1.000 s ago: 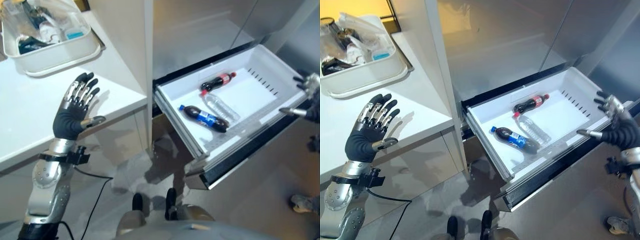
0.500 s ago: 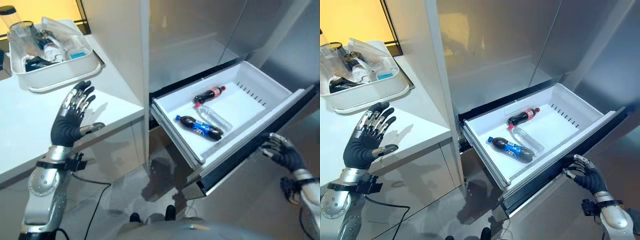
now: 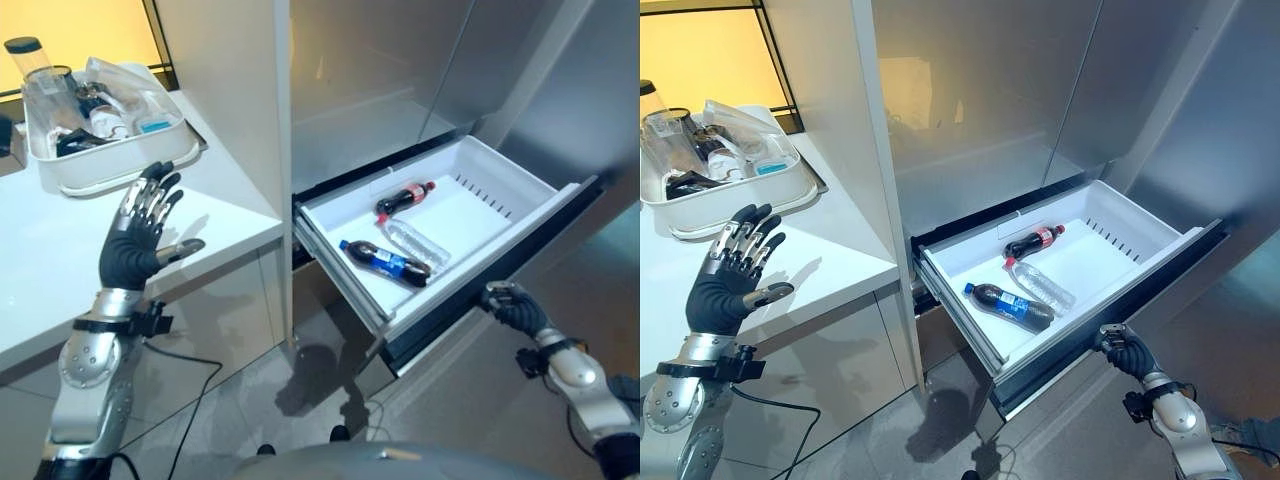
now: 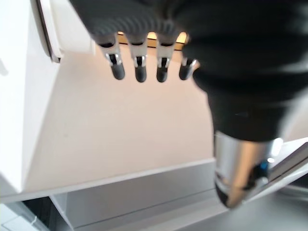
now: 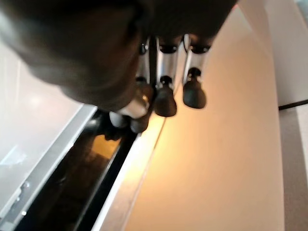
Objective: Take the drinks into the refrigerator
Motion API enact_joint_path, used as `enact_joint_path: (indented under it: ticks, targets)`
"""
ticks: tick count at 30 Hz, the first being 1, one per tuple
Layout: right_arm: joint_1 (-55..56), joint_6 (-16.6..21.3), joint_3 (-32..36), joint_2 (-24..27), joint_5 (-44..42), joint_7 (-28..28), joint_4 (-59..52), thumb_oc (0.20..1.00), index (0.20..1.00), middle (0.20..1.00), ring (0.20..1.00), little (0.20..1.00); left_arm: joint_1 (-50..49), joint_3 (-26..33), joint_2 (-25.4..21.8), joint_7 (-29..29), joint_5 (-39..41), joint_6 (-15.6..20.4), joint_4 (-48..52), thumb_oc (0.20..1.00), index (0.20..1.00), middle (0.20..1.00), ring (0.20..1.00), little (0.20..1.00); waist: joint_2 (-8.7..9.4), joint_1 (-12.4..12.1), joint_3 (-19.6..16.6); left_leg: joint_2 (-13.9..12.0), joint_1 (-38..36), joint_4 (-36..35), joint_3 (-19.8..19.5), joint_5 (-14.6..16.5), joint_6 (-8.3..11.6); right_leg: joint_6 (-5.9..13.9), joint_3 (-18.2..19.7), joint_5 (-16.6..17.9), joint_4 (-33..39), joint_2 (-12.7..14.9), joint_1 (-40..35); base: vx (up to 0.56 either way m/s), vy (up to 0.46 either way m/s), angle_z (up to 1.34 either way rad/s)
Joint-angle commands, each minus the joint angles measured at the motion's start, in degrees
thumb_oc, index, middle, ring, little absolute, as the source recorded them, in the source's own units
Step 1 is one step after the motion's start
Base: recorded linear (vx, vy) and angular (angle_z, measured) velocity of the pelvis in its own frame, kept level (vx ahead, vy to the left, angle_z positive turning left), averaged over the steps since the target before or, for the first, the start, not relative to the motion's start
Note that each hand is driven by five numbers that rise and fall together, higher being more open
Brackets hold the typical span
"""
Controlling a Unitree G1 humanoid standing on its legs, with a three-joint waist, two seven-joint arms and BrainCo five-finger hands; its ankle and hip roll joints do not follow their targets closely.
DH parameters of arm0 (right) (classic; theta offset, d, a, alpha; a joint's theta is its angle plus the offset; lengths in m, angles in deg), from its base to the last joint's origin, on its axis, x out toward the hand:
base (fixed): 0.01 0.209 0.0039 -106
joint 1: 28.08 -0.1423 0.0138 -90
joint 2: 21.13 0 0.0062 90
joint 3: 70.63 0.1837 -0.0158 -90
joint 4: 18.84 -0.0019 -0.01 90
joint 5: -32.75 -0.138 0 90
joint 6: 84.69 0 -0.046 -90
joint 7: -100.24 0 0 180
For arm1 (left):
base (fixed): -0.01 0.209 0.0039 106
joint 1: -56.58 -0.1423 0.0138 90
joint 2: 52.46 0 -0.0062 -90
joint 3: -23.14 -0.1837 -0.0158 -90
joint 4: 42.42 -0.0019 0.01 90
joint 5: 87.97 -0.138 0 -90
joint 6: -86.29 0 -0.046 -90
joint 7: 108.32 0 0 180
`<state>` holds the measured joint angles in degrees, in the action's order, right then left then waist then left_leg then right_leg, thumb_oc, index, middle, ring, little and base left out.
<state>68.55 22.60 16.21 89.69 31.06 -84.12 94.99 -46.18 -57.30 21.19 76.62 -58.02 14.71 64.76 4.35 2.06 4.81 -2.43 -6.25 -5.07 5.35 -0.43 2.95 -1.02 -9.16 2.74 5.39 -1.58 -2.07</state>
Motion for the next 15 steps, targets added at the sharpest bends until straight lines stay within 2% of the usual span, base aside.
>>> enact_joint_path:
  ticks: [1,7,10,13,15]
  targets:
    - [-0.81,-3.11,-11.91,-2.31,5.94,-2.27,8.02,0.200,0.200,0.200,0.200,0.200,4.16,-0.59,-0.64,-0.81,-1.68,4.04,0.75,1.000,1.000,1.000,1.000,1.000,-0.72,-2.61,1.20,1.64,-1.35,0.07,-1.62,3.85,-0.17,7.36,-3.00,-1.03,-3.11,5.27,-1.39,0.00,0.008,0.10]
    - [-2.25,-2.90,-12.92,-2.41,5.08,-1.78,6.66,0.200,0.200,0.200,0.200,0.200,4.30,-1.33,-0.70,-1.20,-1.69,4.24,0.60,1.000,1.000,1.000,1.000,1.000,-1.19,-2.94,1.39,1.77,-1.38,0.07,-2.03,3.68,-0.11,7.42,-3.36,-0.87,-2.95,5.70,-1.86,0.00,0.002,0.06]
    - [-1.53,-2.15,-12.43,-0.63,5.11,-2.04,1.52,0.200,0.200,0.200,0.200,0.200,4.30,-0.93,-0.66,-1.65,-2.16,4.38,0.76,1.000,1.000,1.000,1.000,1.000,-1.32,-2.87,1.57,1.78,-1.37,0.07,-2.22,3.63,-0.08,7.45,-3.54,-0.82,-3.02,5.92,-1.98,0.00,0.000,0.00]
    - [1.68,-1.40,-8.92,2.22,3.37,-3.12,-5.04,0.200,0.200,0.200,0.200,0.200,3.73,-0.60,-0.68,-1.89,-2.88,4.57,1.15,1.000,1.000,1.000,1.000,1.000,-1.21,-2.43,1.82,1.87,-1.16,0.07,-2.47,3.50,-0.02,7.54,-3.84,-0.62,-3.02,6.12,-1.89,-0.01,0.000,0.04]
    - [1.86,-1.45,-8.78,2.29,3.33,-3.18,-5.20,0.200,0.200,0.200,0.200,0.200,3.74,-0.69,-0.65,-1.91,-2.90,4.57,1.16,1.000,1.000,1.000,1.000,1.000,-1.25,-2.45,1.78,1.87,-1.14,0.07,-2.51,3.49,-0.02,7.54,-3.88,-0.63,-3.02,6.12,-1.89,-0.01,-0.005,0.07]
